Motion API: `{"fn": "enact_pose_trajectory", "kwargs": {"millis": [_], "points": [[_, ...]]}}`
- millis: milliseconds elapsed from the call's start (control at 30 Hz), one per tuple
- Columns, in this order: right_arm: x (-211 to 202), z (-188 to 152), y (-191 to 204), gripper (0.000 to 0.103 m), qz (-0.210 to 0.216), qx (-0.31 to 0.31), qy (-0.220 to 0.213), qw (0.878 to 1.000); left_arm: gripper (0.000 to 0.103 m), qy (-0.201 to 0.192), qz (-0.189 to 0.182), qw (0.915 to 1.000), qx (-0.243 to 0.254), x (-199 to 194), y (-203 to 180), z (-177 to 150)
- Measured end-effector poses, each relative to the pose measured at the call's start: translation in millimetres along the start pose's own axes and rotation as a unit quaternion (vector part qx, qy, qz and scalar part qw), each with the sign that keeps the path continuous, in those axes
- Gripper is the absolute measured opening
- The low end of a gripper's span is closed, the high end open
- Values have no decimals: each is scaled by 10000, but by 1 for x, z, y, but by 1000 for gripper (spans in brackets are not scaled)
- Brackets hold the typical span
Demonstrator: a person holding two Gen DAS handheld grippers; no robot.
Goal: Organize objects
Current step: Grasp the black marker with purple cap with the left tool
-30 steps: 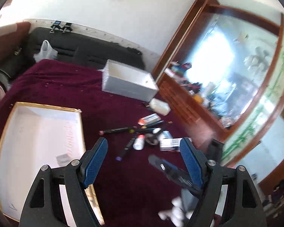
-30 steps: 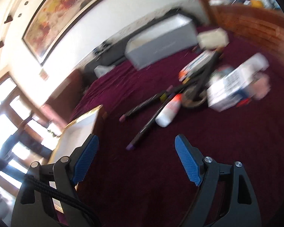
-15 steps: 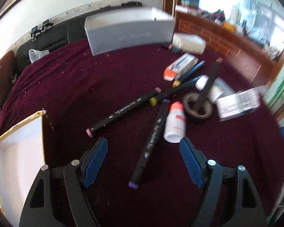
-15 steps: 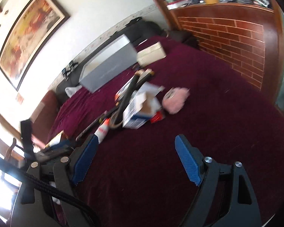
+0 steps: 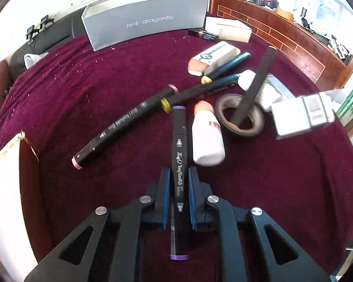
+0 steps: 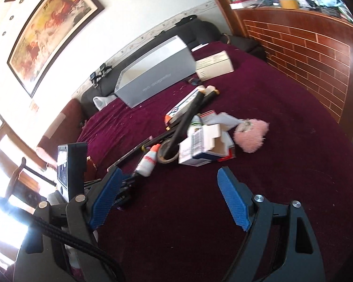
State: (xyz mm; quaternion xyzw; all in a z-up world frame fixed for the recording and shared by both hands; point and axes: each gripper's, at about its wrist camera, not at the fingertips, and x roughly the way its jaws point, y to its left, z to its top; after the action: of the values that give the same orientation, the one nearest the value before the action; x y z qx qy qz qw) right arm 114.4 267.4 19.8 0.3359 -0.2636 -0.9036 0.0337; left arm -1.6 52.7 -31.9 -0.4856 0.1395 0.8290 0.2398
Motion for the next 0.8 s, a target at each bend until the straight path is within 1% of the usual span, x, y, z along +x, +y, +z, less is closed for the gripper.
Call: {"fn": "enact_pose_trajectory", "kwargs": {"millis": [100, 200, 300, 400, 467, 533, 567, 600, 633, 700, 800], "points": [[10, 1, 10, 83, -29, -134, 201, 9997, 11, -74, -232, 9995, -222, -14, 8, -10], [25, 1, 19, 83, 48, -213, 447, 9988, 11, -226, -361, 9982, -413, -37, 13, -25], [51, 3, 31, 83, 142, -256, 738, 9968, 11, -370, -541, 9960, -609, -62, 19, -41], [82, 6, 42, 83, 237, -198, 1140, 9930, 12, -526, -754, 9928, -775, -85, 24, -58], [104, 7, 47, 80, 232, -146, 1400, 9898, 12, -618, -867, 9909, -822, -99, 27, -67], [122, 8, 51, 76, 111, -110, 1551, 9878, 12, -689, -956, 9893, -855, -110, 30, -74], [130, 8, 54, 72, 59, -101, 1622, 9867, 12, -730, -979, 9888, -856, -115, 33, -77], [137, 8, 57, 68, 18, -88, 1696, 9855, 12, -780, -964, 9887, -844, -119, 35, -80], [144, 7, 58, 67, -66, -78, 1763, 9843, 12, -857, -873, 9886, -884, -123, 36, -83], [153, 7, 61, 63, -274, -105, 1803, 9832, 12, -956, -853, 9877, -895, -129, 43, -87], [166, 7, 67, 59, -510, -171, 1830, 9816, 12, -1034, -863, 9858, -1002, -132, 58, -91]]}}
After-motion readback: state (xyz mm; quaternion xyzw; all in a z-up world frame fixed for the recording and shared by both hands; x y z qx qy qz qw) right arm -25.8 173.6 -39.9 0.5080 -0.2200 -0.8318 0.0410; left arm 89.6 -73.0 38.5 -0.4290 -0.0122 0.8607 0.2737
